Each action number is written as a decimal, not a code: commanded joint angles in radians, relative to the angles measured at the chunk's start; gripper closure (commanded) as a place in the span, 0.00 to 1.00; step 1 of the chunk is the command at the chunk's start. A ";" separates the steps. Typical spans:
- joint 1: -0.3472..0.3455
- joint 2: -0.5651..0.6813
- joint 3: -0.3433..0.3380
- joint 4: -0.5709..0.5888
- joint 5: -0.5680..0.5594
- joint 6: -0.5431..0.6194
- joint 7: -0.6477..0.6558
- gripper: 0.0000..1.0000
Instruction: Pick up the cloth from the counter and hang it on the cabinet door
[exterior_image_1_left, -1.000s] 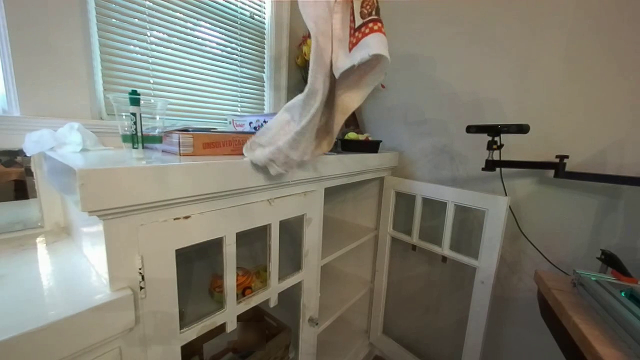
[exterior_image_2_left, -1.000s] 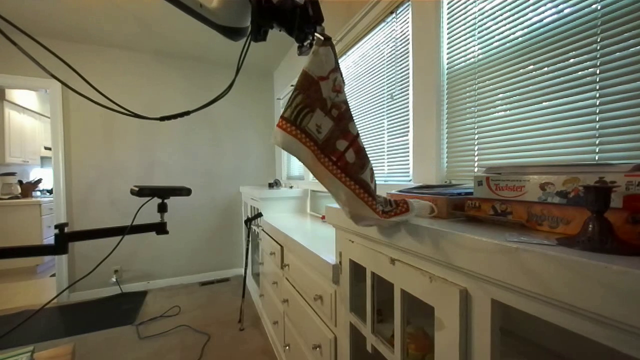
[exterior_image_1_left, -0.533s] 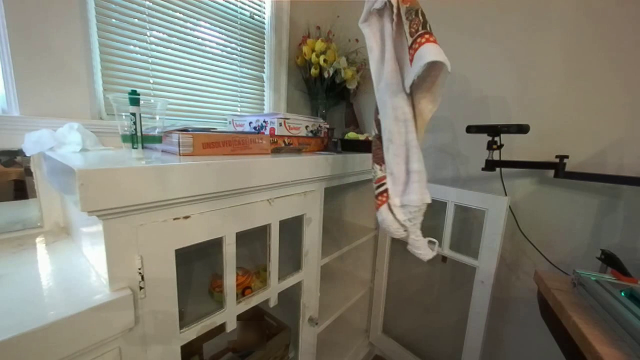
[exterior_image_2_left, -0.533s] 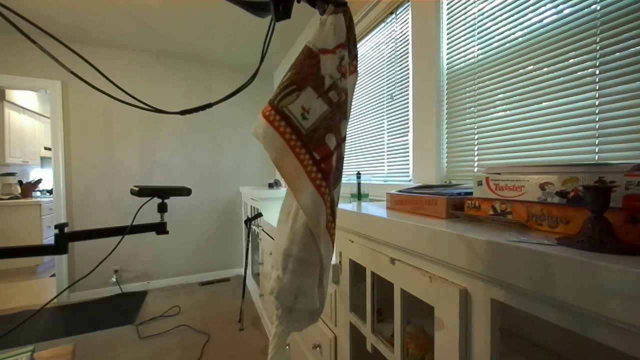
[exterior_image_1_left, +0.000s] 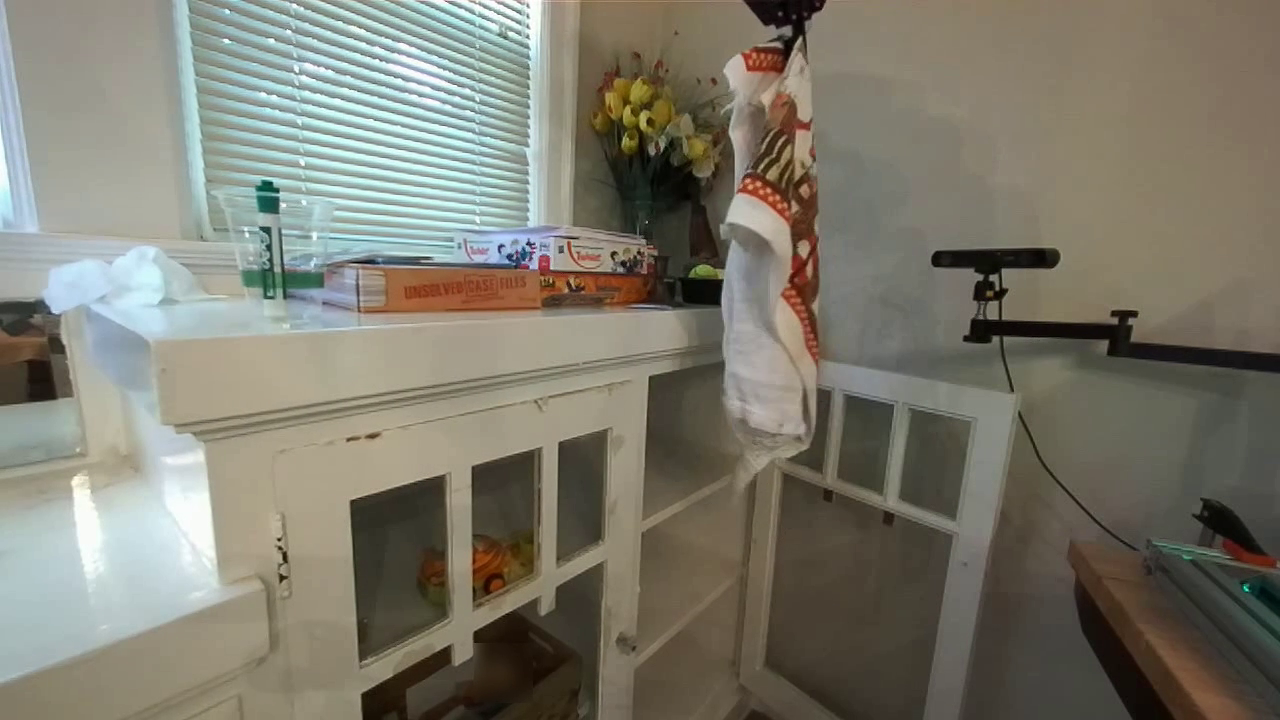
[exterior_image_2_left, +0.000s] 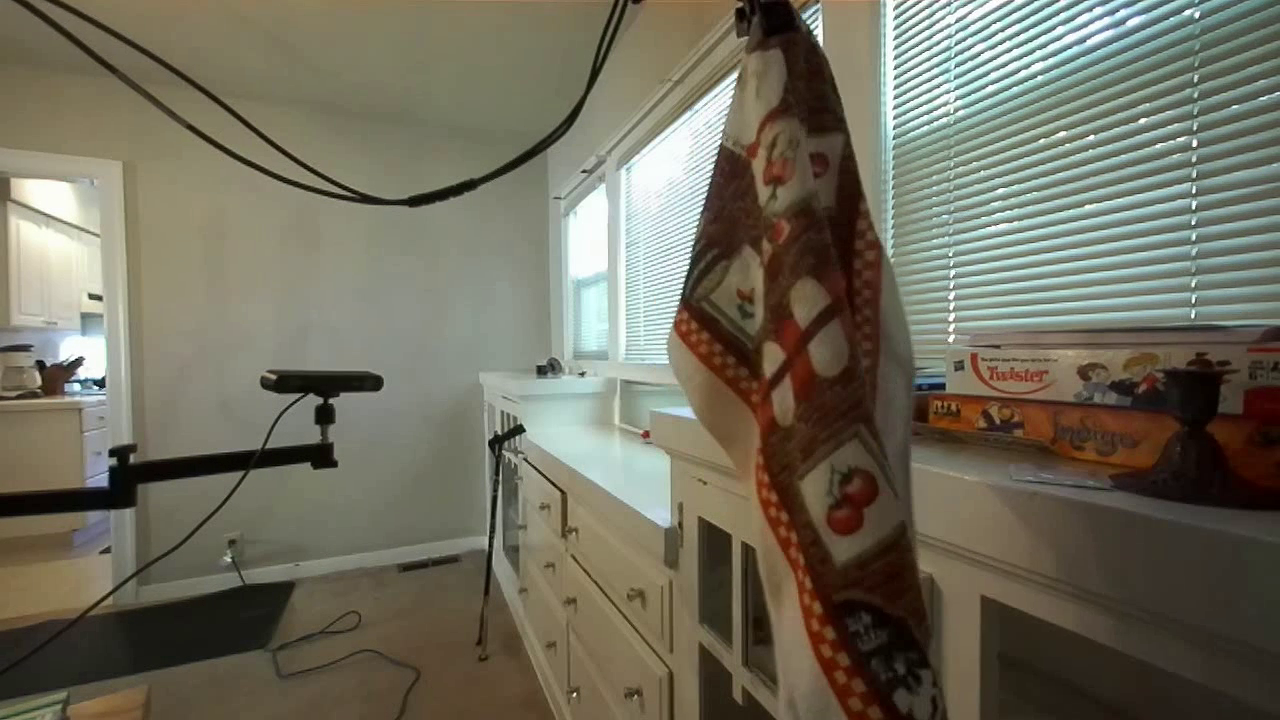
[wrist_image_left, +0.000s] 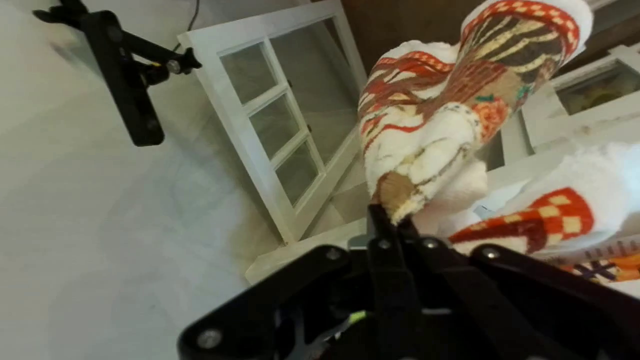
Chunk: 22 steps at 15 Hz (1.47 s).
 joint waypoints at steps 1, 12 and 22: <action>-0.022 -0.089 -0.013 -0.107 0.109 0.167 0.003 0.99; -0.186 0.000 0.152 -0.054 -0.035 0.092 0.232 0.99; -0.358 -0.009 0.154 0.009 -0.147 -0.096 0.520 0.99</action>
